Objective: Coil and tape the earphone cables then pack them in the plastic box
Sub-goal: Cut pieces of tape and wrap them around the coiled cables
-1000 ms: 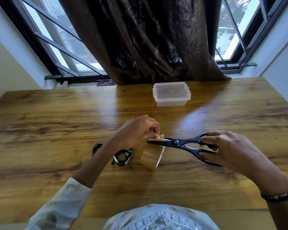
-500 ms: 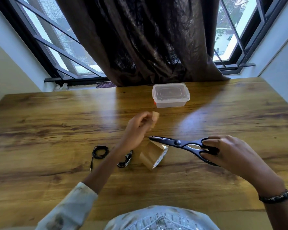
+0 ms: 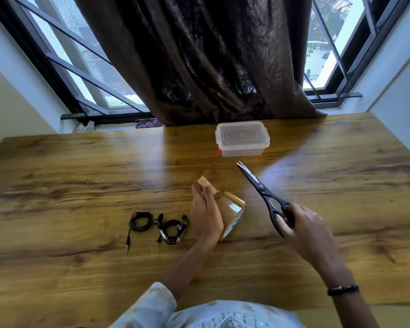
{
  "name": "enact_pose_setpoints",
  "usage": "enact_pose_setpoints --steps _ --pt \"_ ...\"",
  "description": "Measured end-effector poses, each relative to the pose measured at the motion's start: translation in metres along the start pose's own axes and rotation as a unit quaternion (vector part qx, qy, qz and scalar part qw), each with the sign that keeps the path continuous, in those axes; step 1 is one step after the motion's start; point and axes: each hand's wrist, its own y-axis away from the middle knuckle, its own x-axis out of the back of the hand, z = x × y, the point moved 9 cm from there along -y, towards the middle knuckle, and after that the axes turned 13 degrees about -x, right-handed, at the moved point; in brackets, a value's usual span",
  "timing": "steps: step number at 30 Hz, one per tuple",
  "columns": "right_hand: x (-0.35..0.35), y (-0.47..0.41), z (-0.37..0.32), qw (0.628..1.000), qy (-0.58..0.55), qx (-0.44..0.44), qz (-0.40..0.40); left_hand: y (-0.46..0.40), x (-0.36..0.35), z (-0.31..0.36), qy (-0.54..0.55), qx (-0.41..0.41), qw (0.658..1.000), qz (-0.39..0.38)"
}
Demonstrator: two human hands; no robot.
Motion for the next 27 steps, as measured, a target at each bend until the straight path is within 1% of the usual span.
enact_pose_setpoints --steps 2,5,8,13,19,20,22,23,24,25,26,27 --pt "-0.011 0.006 0.004 0.999 0.004 -0.037 0.020 0.000 -0.002 0.000 0.000 0.006 1.000 0.002" --pt "-0.019 0.010 0.012 0.996 -0.005 -0.081 0.047 -0.004 -0.005 0.007 0.005 -0.009 1.000 0.010" --pt "-0.021 0.007 0.017 0.991 -0.026 -0.106 0.075 -0.011 -0.009 0.013 -0.012 -0.023 1.000 0.012" --pt "-0.025 0.003 0.013 0.990 -0.015 -0.099 0.097 -0.024 -0.021 0.013 0.020 -0.005 0.999 0.029" --pt "-0.031 0.004 0.012 0.988 0.006 -0.124 0.092 -0.036 -0.026 0.013 0.035 -0.033 0.996 0.080" --pt "-0.029 0.005 0.009 0.988 0.003 -0.116 0.104 -0.037 -0.027 0.012 0.041 -0.038 0.995 0.086" --pt "-0.023 0.007 -0.004 0.989 -0.029 -0.062 0.128 -0.036 -0.026 0.012 0.051 -0.048 0.992 0.104" --pt "-0.023 0.006 -0.013 0.990 -0.077 -0.034 0.109 -0.035 -0.026 0.012 0.056 -0.054 0.991 0.110" --pt "-0.027 0.003 -0.020 0.986 -0.154 -0.028 0.058 -0.034 -0.026 0.011 0.063 -0.059 0.990 0.112" --pt "-0.036 0.000 -0.026 0.967 -0.249 -0.045 -0.015 -0.033 -0.026 0.009 0.070 -0.060 0.990 0.110" --pt "-0.048 -0.001 -0.035 0.933 -0.339 -0.069 -0.101 -0.031 -0.026 0.006 0.077 -0.058 0.990 0.105" --pt "-0.058 0.000 -0.046 0.894 -0.408 -0.083 -0.165 -0.029 -0.027 0.004 0.084 -0.054 0.990 0.099"
